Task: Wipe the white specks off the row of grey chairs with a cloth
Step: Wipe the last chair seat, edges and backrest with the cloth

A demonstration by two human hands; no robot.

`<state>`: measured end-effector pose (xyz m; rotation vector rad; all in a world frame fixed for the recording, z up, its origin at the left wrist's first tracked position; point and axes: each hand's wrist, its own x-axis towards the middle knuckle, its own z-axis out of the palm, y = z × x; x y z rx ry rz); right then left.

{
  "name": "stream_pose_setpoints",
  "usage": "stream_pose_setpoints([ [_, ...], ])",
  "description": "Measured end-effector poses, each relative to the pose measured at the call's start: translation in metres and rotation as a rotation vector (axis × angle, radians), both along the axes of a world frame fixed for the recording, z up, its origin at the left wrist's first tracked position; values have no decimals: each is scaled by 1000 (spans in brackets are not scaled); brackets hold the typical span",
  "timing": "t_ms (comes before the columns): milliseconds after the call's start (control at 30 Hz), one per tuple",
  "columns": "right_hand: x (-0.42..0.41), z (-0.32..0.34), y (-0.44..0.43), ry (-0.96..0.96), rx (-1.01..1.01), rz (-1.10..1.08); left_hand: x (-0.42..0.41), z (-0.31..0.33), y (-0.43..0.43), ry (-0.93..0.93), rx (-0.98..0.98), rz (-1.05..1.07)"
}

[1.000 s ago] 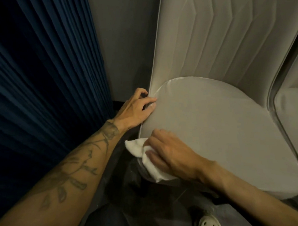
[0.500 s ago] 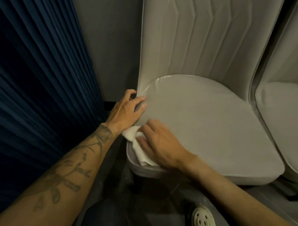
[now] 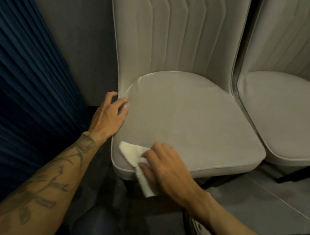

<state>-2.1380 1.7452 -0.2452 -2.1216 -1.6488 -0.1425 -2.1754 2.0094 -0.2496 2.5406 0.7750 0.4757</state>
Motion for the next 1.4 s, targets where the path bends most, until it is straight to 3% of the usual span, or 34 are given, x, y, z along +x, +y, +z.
stream_pose_setpoints([
  [100, 29, -2, -58, -24, -2, -186, 0, -5, -2, -38, 1, -1],
  [200, 16, 2, -58, -37, 47, -373, -1, -7, -2, -60, -7, -7],
  [367, -45, -7, 8, -44, 18, -192, -4, -5, -3, -56, -18, -9],
  [567, 12, -12, -90, -11, 4, -311, -5, -9, -1, -55, -1, -6],
  [633, 32, -12, -124, -44, -2, -433, -5, -11, -1, -58, -12, -5],
  [733, 61, -10, -149, -55, 92, -817, -4, -13, -1, -63, -14, -6],
  [833, 78, -8, -152, 43, 204, -1088, -4, -14, 0, -79, -13, 1],
  [1067, -9, -11, -51, 195, 283, -812, -2, -16, 0, -105, 3, 8],
  [1200, -31, -10, -22, -76, 117, -386, -2, -17, 2, -88, 31, 11],
  [1267, 3, 3, -39, -120, 117, -384, -2, -17, 1, -90, 36, 6],
  [1400, 95, 24, -94, -135, -13, -730, 0, -14, -4, -83, 7, 23],
])
